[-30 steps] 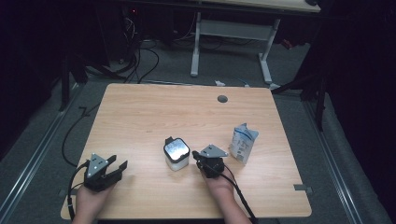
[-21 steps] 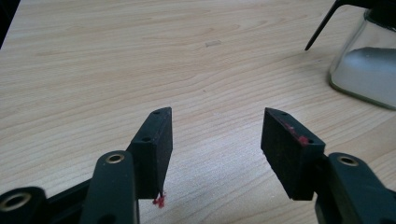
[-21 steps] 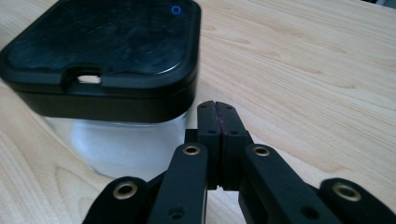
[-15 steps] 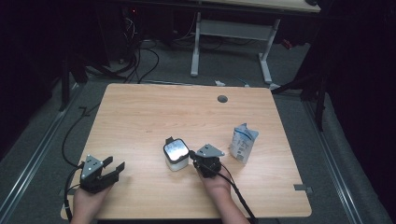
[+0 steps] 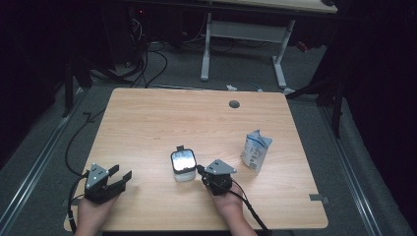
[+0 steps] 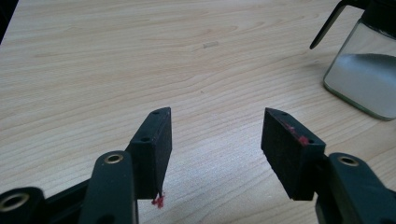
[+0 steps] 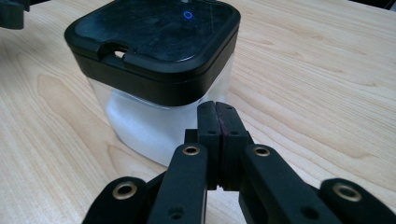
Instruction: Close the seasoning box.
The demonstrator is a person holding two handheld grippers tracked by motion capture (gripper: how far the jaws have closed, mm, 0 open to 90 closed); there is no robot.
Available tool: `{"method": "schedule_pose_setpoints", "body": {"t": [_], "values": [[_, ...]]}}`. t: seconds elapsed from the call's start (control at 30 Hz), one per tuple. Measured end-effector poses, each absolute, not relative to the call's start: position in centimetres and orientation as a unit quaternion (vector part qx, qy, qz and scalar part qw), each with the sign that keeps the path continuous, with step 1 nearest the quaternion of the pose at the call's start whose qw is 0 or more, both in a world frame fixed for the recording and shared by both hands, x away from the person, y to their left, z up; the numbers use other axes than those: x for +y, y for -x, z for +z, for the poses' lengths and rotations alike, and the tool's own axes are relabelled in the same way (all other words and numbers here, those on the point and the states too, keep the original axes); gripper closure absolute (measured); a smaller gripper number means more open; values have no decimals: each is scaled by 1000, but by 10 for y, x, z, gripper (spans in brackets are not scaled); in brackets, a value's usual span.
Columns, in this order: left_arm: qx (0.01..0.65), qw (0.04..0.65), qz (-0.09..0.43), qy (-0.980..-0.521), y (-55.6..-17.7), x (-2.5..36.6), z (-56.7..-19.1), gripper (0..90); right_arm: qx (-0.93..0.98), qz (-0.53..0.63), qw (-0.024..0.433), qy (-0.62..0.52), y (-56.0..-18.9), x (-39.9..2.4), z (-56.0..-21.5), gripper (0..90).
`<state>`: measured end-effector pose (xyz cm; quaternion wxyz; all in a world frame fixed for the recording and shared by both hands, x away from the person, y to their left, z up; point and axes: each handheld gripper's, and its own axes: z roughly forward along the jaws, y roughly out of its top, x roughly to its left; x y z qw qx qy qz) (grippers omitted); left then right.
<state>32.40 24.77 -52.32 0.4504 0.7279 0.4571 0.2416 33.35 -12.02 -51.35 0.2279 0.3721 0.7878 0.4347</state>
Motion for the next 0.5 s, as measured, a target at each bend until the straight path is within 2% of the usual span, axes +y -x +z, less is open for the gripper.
{"method": "schedule_pose_setpoints", "body": {"t": [0.5], "values": [[453,450,241,-731,-323,247,-523,438,791,440,226,-360,-324,-113,-513,896]]}}
